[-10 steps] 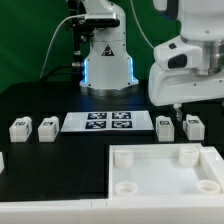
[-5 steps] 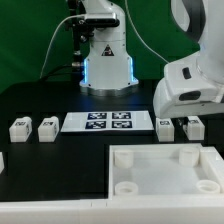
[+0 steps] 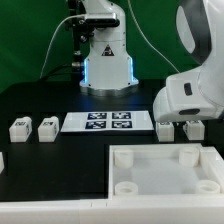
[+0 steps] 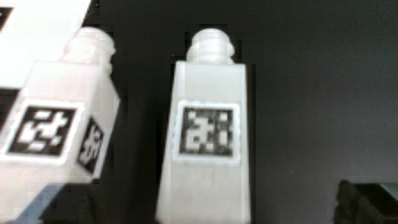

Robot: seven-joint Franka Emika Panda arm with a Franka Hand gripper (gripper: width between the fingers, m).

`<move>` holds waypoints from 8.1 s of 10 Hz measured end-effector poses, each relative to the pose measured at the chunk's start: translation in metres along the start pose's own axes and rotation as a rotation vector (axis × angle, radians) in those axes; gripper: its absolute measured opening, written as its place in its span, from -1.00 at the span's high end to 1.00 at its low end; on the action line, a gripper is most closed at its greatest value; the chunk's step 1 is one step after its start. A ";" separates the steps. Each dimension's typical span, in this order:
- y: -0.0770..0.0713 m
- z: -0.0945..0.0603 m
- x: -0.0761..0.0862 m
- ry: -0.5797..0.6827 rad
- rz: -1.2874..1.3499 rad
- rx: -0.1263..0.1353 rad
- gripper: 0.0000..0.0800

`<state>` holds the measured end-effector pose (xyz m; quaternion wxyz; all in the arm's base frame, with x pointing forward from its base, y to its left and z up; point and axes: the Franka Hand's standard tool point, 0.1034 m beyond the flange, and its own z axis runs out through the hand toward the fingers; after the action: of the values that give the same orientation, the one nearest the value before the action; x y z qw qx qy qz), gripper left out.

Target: Assemble one leg

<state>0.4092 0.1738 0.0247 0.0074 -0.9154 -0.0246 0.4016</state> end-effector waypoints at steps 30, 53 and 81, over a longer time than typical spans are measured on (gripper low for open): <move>0.039 -0.128 -0.029 0.947 -0.152 -0.016 0.27; 0.062 -0.199 0.093 1.403 -0.199 -0.019 0.27; 0.061 -0.204 0.095 1.070 -0.202 0.003 -0.62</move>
Offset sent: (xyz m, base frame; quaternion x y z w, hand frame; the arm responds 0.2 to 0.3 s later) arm -0.0088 0.0022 -0.0125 0.0030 0.0016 0.0163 0.9999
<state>0.6257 0.1194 0.0908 0.0586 -0.9851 -0.1046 -0.1232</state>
